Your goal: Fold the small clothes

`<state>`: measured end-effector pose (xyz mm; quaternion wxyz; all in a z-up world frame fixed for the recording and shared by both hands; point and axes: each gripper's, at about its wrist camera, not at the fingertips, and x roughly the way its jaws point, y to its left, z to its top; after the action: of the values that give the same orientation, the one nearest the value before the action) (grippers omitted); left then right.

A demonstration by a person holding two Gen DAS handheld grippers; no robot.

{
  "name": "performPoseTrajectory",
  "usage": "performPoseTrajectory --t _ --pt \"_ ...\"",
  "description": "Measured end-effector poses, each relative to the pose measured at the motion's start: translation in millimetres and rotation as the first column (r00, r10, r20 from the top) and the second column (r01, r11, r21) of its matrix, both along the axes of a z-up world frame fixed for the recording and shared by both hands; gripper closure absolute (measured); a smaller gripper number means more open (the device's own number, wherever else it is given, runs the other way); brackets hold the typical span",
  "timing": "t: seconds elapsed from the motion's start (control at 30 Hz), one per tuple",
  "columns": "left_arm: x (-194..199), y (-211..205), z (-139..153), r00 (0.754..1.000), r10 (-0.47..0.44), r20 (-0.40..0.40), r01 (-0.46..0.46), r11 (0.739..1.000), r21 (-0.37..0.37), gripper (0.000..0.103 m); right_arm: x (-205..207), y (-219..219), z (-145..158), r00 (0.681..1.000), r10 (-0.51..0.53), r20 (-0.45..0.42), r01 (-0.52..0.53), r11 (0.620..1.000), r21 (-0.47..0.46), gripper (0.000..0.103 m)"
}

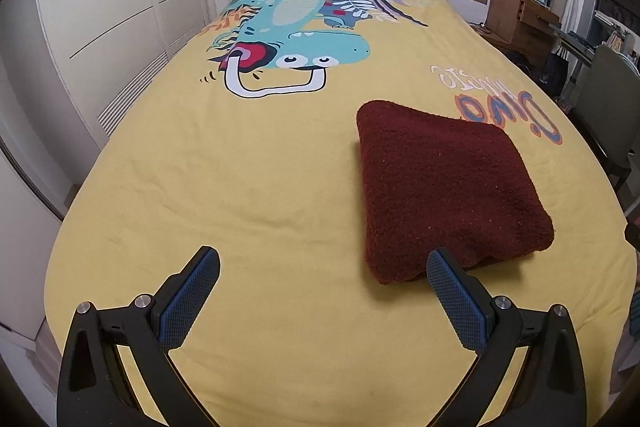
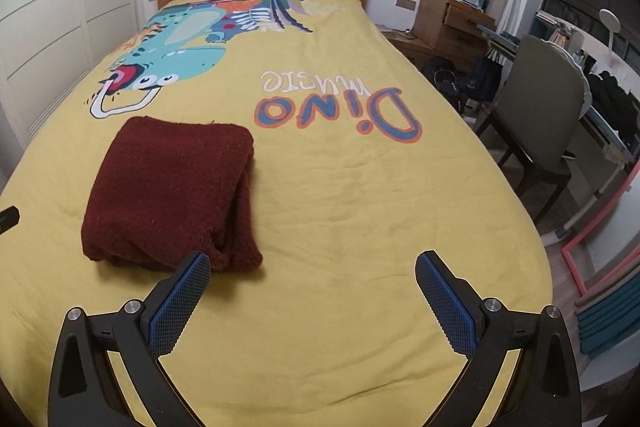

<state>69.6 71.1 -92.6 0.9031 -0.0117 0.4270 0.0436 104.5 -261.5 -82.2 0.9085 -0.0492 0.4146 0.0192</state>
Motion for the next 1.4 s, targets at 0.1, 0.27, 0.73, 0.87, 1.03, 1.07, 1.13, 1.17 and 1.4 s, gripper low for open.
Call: performPoseTrajectory --t 0.1,0.27,0.73,0.87,1.03,1.07,1.13,1.17,1.4 --pt "-2 1 0 1.000 0.012 -0.003 -0.012 1.000 -0.001 0.001 -2 -1 -4 1.000 -0.001 -0.011 0.001 1.000 0.001 0.001" --pt "-6 2 1 1.000 0.016 0.004 -0.016 1.000 0.014 0.001 -1 -5 -12 1.000 0.000 -0.027 0.000 1.000 0.003 0.001" --pt "-7 5 -3 1.000 0.024 -0.009 -0.023 0.999 0.025 0.001 1 -15 -17 0.998 -0.003 -0.063 0.007 0.998 0.060 0.001" --pt "-7 4 -5 1.000 0.019 -0.011 -0.019 0.999 0.031 0.001 1 -14 -16 0.998 -0.002 -0.065 0.005 0.999 0.054 0.001" --pt "-7 6 -6 1.000 0.018 -0.008 -0.017 1.000 0.018 0.001 2 -13 -18 0.997 -0.001 -0.074 0.004 0.999 0.049 0.001" --pt "-7 6 -6 1.000 0.018 -0.007 -0.018 1.000 0.018 0.001 2 -13 -18 0.997 0.000 -0.076 0.004 0.999 0.049 0.001" --pt "-7 6 -5 1.000 0.019 -0.007 -0.019 1.000 0.018 0.001 2 -13 -19 0.997 0.000 -0.078 0.003 0.999 0.045 0.001" --pt "-7 6 -5 1.000 0.020 -0.007 -0.020 1.000 0.019 0.001 2 -12 -19 0.997 0.001 -0.080 0.003 0.999 0.043 0.001" --pt "-6 7 -7 1.000 0.013 -0.010 -0.012 1.000 0.022 0.001 2 -9 -21 0.996 0.009 -0.086 -0.006 0.999 0.041 0.001"
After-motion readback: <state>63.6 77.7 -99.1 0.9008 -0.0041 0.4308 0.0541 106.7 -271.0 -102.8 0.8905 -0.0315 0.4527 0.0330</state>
